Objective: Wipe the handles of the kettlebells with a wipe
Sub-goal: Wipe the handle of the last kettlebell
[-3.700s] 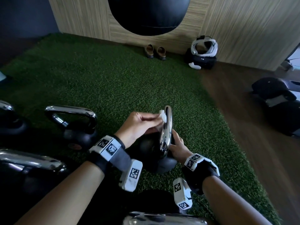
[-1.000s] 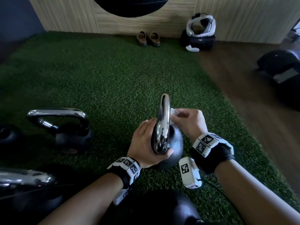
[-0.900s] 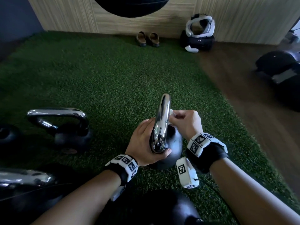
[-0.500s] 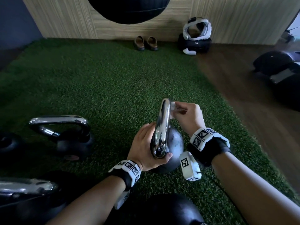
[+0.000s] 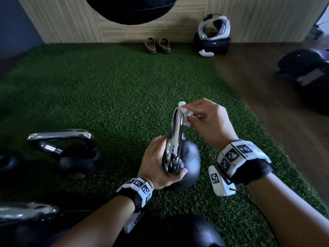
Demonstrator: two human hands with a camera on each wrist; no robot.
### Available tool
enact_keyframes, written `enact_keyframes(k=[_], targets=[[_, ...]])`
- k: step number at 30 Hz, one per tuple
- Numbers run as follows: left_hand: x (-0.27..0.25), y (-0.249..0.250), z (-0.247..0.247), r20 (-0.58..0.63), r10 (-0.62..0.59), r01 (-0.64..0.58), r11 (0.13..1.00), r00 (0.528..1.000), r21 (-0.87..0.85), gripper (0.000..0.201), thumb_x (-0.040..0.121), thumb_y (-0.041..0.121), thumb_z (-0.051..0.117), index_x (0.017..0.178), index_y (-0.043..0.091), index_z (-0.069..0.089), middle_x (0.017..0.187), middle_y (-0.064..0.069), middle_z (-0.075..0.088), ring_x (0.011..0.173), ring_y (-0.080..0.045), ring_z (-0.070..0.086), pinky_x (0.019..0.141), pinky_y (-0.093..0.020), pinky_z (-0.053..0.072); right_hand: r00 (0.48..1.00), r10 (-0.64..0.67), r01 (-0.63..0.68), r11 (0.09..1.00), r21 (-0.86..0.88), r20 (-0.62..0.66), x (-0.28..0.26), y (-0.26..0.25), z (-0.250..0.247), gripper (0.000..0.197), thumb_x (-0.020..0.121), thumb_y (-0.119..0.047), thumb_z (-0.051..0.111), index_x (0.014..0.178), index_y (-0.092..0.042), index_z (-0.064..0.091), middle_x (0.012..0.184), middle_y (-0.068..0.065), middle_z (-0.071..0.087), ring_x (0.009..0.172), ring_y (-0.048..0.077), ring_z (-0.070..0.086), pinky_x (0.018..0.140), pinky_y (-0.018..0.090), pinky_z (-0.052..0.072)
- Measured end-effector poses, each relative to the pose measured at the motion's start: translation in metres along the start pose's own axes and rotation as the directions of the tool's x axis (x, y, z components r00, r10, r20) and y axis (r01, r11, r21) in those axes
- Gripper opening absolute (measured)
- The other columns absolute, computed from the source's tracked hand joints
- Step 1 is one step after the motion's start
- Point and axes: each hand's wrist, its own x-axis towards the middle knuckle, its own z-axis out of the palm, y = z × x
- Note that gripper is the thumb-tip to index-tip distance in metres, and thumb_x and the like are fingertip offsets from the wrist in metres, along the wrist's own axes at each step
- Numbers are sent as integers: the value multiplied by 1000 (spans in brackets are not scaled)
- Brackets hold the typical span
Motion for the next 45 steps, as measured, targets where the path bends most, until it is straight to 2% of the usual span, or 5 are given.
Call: enact_keyframes(k=[8,14,29,34,45], targets=[[-1,4,-2,-5,-5,5,1000,1000,-6,93,65,61,73,136,4,57,132,-8,62,126,-17,52,115,-35,41,980,22,-51,988,143,197,-46,-24,-18,20,81,-10,84,99,-14,80,81,-14,71,66,-5,66,63,9,51],[-3,-1,-4,54,5,-2,999,999,-40,95,66,63,75,140,6,55,138,-5,60,132,-19,52,120,-38,38,953,122,-203,937,286,277,-46,-25,-18,20,75,-8,88,91,-6,76,84,7,79,76,26,78,75,53,64],[1,-1,-4,169,-59,102,961,984,-256,84,68,47,85,139,25,47,134,-5,64,125,-29,63,105,-57,50,895,125,-154,988,34,428,-72,-2,1,26,70,-15,92,93,-19,79,84,-7,77,76,5,74,74,27,64],[-3,9,-11,61,14,-4,987,998,-158,94,65,60,75,144,23,40,137,28,36,129,-3,45,113,-37,42,915,-17,36,999,-40,402,-74,2,11,5,84,-14,81,88,-14,79,75,-12,68,62,1,64,59,11,48],[-7,-11,-1,117,-40,48,997,992,-64,106,67,72,72,145,4,51,146,-8,52,139,-20,45,123,-31,30,742,66,24,992,-125,667,-31,-7,10,23,89,-5,70,89,-28,72,84,-10,68,70,2,62,66,15,50]])
